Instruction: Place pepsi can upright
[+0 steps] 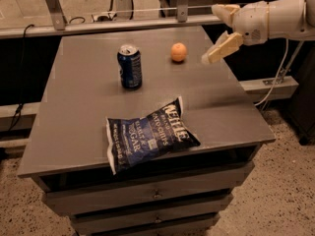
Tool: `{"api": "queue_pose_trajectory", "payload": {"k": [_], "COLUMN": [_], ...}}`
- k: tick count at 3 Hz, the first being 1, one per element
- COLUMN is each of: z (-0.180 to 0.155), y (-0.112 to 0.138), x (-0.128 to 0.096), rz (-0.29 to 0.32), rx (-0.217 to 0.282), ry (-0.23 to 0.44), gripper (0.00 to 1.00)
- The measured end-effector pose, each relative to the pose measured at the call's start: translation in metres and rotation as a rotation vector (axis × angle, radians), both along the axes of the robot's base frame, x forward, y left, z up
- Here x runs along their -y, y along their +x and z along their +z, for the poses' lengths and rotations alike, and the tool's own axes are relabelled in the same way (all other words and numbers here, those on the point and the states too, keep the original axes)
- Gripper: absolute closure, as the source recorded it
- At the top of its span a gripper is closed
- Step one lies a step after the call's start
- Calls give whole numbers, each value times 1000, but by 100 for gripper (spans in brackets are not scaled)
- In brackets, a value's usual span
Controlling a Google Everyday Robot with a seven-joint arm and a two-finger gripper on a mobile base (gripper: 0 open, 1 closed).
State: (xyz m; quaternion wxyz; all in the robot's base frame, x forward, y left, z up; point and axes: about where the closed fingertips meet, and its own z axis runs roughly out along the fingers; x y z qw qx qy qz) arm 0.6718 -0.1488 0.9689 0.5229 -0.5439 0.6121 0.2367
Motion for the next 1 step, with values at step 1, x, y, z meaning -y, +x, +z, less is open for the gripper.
{"api": "queue_pose_trajectory", "payload": {"k": [1], "z": [6], "y": [1], "x": [5], "rz": [-6], "rx": [11], "ry": [-1], "gripper": [0]}}
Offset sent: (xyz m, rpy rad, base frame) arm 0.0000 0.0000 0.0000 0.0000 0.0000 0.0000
